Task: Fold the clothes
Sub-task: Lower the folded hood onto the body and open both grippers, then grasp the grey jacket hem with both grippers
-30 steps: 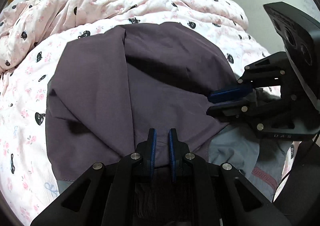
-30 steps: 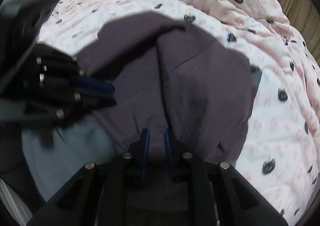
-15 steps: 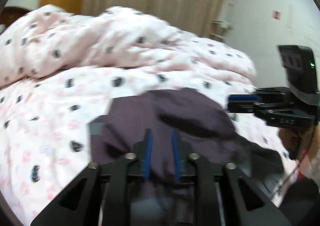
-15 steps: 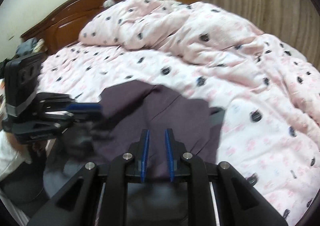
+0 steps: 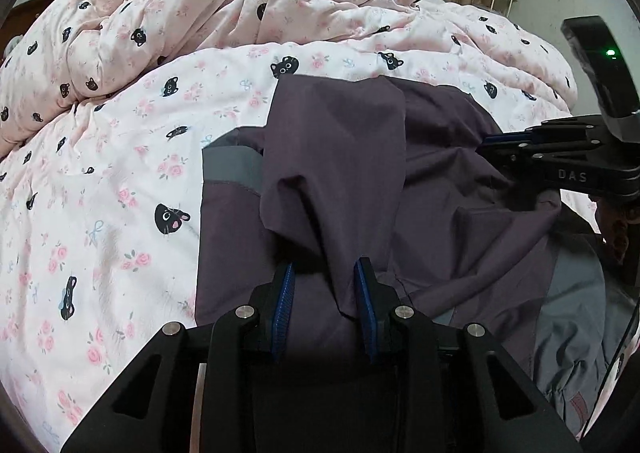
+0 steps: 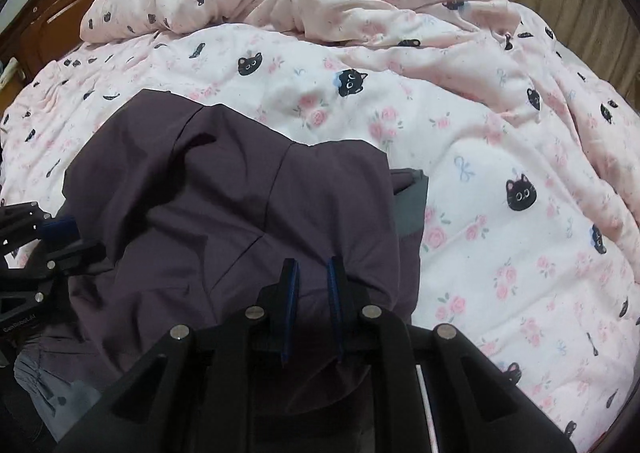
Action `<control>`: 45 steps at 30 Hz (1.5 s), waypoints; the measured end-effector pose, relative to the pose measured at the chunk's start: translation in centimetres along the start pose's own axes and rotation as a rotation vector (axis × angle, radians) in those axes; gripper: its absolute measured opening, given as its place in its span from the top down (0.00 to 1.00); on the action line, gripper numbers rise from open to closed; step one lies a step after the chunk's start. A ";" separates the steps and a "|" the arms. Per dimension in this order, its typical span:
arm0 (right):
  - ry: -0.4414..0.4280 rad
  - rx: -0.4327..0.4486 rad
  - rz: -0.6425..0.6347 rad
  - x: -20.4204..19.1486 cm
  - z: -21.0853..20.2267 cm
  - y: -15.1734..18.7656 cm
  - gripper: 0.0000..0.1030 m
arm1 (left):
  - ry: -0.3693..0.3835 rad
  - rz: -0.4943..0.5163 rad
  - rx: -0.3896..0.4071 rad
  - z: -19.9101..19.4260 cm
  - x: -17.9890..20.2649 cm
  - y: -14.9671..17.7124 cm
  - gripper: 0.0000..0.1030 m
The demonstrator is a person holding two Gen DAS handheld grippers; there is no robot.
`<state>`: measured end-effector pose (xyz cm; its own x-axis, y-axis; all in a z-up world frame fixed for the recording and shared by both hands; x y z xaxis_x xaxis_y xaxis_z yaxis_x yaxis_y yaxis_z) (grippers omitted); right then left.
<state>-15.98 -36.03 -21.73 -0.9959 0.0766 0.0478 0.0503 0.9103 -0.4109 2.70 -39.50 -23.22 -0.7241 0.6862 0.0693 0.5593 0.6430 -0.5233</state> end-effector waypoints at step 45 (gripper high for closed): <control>-0.006 0.133 0.188 0.0 -11.5 18.7 0.41 | -0.031 -0.063 0.166 -10.9 0.2 13.6 0.54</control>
<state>-14.15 -14.32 -18.92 -0.9704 0.2370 -0.0467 0.2254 0.8185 -0.5285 14.55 -26.92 -21.00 -0.7690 0.6341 0.0817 0.4401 0.6177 -0.6518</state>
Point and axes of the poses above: each gripper's, at about its wrist camera, not at the fingertips, and z roughly the way its jaws point, x to its right, y to its underside, the point moved 8 cm from there along z, roughly the way its jaws point, and after that the axes turned 7 degrees about -x, right-handed, at the moved point
